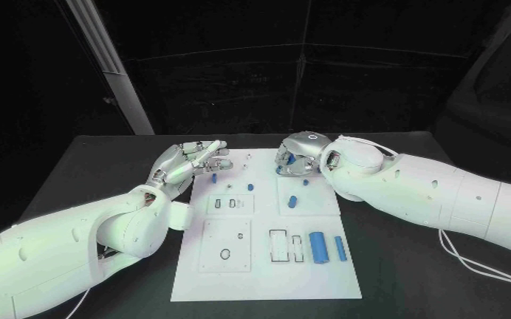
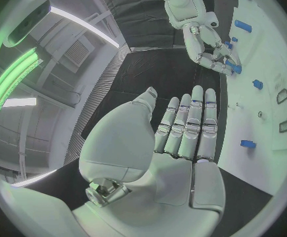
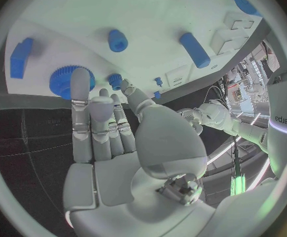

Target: Assemble the parts on the task board

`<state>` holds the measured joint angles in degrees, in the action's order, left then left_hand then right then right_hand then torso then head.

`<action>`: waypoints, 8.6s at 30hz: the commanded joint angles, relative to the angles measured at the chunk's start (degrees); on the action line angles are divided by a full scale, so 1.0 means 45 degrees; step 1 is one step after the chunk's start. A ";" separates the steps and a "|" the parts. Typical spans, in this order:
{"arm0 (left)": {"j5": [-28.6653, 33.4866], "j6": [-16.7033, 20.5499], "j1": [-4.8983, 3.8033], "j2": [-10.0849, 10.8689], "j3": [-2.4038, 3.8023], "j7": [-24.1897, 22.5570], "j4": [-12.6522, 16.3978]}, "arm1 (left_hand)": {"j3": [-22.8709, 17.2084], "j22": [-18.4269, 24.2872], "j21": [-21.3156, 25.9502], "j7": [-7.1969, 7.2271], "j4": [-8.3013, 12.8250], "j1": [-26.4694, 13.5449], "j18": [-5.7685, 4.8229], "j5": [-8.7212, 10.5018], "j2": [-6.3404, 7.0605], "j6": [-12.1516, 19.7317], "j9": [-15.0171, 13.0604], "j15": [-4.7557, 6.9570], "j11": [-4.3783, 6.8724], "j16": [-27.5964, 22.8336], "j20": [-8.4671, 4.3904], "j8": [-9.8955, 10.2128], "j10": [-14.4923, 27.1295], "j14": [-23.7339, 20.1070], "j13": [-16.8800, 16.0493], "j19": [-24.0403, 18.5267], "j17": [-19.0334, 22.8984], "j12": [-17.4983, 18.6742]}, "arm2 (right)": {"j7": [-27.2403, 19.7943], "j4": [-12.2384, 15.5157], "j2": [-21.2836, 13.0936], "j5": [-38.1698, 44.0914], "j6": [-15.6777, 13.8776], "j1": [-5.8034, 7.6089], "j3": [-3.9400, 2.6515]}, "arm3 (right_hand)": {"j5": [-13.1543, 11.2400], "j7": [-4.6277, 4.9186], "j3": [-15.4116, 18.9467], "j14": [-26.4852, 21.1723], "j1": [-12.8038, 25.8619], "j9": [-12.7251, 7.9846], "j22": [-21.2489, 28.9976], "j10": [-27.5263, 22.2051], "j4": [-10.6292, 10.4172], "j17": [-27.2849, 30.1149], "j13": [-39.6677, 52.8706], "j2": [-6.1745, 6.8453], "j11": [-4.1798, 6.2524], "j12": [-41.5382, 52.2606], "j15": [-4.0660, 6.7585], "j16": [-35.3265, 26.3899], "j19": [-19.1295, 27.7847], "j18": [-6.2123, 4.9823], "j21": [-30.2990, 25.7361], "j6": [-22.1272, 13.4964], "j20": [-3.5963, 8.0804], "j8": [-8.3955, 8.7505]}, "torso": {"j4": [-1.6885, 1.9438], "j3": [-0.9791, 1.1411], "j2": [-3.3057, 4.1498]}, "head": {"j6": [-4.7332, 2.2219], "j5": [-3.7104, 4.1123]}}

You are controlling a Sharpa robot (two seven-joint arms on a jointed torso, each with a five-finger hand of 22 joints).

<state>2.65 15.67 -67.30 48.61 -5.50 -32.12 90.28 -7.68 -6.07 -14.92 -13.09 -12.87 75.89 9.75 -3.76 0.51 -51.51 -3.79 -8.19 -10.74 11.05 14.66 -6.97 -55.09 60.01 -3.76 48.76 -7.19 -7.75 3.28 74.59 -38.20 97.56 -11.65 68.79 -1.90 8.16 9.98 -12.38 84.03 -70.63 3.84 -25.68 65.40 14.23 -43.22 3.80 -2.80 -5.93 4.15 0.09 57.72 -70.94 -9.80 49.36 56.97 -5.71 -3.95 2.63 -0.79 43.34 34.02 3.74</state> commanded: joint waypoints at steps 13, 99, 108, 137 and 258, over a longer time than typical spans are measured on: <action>-0.0093 -0.0278 -0.0025 0.0005 0.0003 0.0092 -0.0072 | 0.0014 0.0032 0.0076 -0.0242 0.0075 0.0040 0.0179 0.0049 -0.0046 -0.0035 0.0017 -0.0015 -0.0069 -0.0089 0.0015 0.0026 -0.0046 0.0116 0.0016 0.0121 -0.0018 0.0107 | 0.0014 -0.0236 0.0241 0.0151 0.0932 0.0036 -0.0014 | -0.0187 -0.0004 -0.0592 0.0237 -0.0091 0.0014 -0.1826 0.0047 -0.0119 -0.1414 -0.0006 0.0169 0.0044 0.0043 -0.0085 0.1354 -0.0085 0.0113 0.1586 0.0105 -0.0044 -0.0026 | -0.0014 0.0021 0.0091 | 0.0066 -0.0046; -0.0143 -0.0348 -0.0236 -0.0249 -0.0001 0.0381 -0.0150 | 0.0099 0.0153 0.0228 -0.0333 0.0181 -0.0011 0.0166 0.0049 -0.0074 0.0130 0.0023 -0.0077 -0.0153 -0.0248 0.0055 0.0135 0.0128 0.0057 0.0025 0.0112 -0.0024 0.0288 | 0.0242 -0.3069 0.3219 -0.0073 -0.0688 0.0487 -0.0021 | -0.1169 -0.0207 -0.2745 0.0214 0.0150 -0.0008 -0.4235 0.0913 -0.1302 -0.2858 0.0016 0.0661 0.0258 -0.0079 0.0049 0.2909 -0.0170 0.0390 0.3711 0.0924 0.0055 0.0048 | 0.0225 -0.0084 0.0333 | -0.0258 -0.0069; -0.0143 -0.0308 -0.0254 -0.0263 -0.0001 0.0391 -0.0146 | 0.0099 0.0156 0.0231 -0.0335 0.0185 -0.0010 0.0166 0.0048 -0.0078 0.0131 0.0023 -0.0078 -0.0154 -0.0252 0.0056 0.0136 0.0129 0.0056 0.0024 0.0112 -0.0025 0.0290 | 0.0199 -0.3271 0.3376 -0.0042 -0.0625 0.0487 -0.0020 | -0.1176 0.0135 -0.2940 0.0103 0.0119 -0.0057 -0.3935 -0.0173 -0.1627 -0.2613 -0.0048 0.1067 -0.0086 -0.0150 -0.0218 0.2832 0.0127 0.0344 0.3592 -0.0085 -0.0161 0.0112 | 0.0222 -0.0087 0.0333 | -0.0217 -0.0113; -0.0143 -0.0327 -0.0278 -0.0103 -0.0003 0.0480 -0.0075 | 0.0096 0.0168 0.0245 -0.0341 0.0196 -0.0007 0.0167 0.0048 -0.0098 0.0135 0.0021 -0.0082 -0.0158 -0.0266 0.0060 0.0138 0.0133 0.0053 0.0023 0.0113 -0.0025 0.0299 | 0.1102 0.0268 -0.0604 -0.3338 -0.0650 0.0637 -0.0016 | 0.0781 -0.0511 -0.0717 0.0567 0.0596 0.0098 -0.5814 0.2790 -0.3409 -0.5197 0.3199 0.2351 0.0768 0.4724 0.0430 0.4614 -0.0718 0.0634 0.4889 -0.0798 0.0352 -0.0591 | -0.0069 -0.0012 0.0243 | -0.0324 -0.0207; -0.0143 -0.0539 -0.0274 -0.0099 -0.0054 0.0703 -0.0239 | 0.0115 0.0218 0.0306 -0.0337 0.0252 -0.0006 0.0169 0.0049 -0.0123 0.0161 0.0017 -0.0096 -0.0163 -0.0335 0.0074 0.0151 0.0157 0.0028 0.0021 0.0113 -0.0025 0.0338 | 0.2761 0.0071 -0.0705 -0.0393 0.1260 0.0658 -0.0009 | 0.0633 -0.0466 0.1745 0.0976 -0.2781 0.0103 -0.8739 0.3366 -0.5429 -0.8703 1.5475 0.1221 0.0704 1.5156 0.0299 0.6440 -0.1742 0.1108 0.6625 -0.0336 0.0226 -0.1533 | -0.0047 -0.0035 0.0258 | -0.0034 -0.0006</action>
<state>2.33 14.00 -68.46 48.12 -5.77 -28.95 89.18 -7.21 -5.16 -13.58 -13.09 -12.09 75.90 9.69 -3.76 0.51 -51.08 -3.76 -8.40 -11.37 9.94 14.86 -6.48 -54.46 60.21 -3.73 48.95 -7.22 -6.41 15.22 74.64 -41.42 93.28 -6.81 71.78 -2.02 10.79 7.89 -4.36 84.05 -82.58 4.11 -64.94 80.25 -10.43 -74.92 73.33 2.75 -2.98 72.27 1.12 86.42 -78.55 -5.31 78.98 54.90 -4.92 -10.34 2.40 -0.96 44.51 33.82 3.69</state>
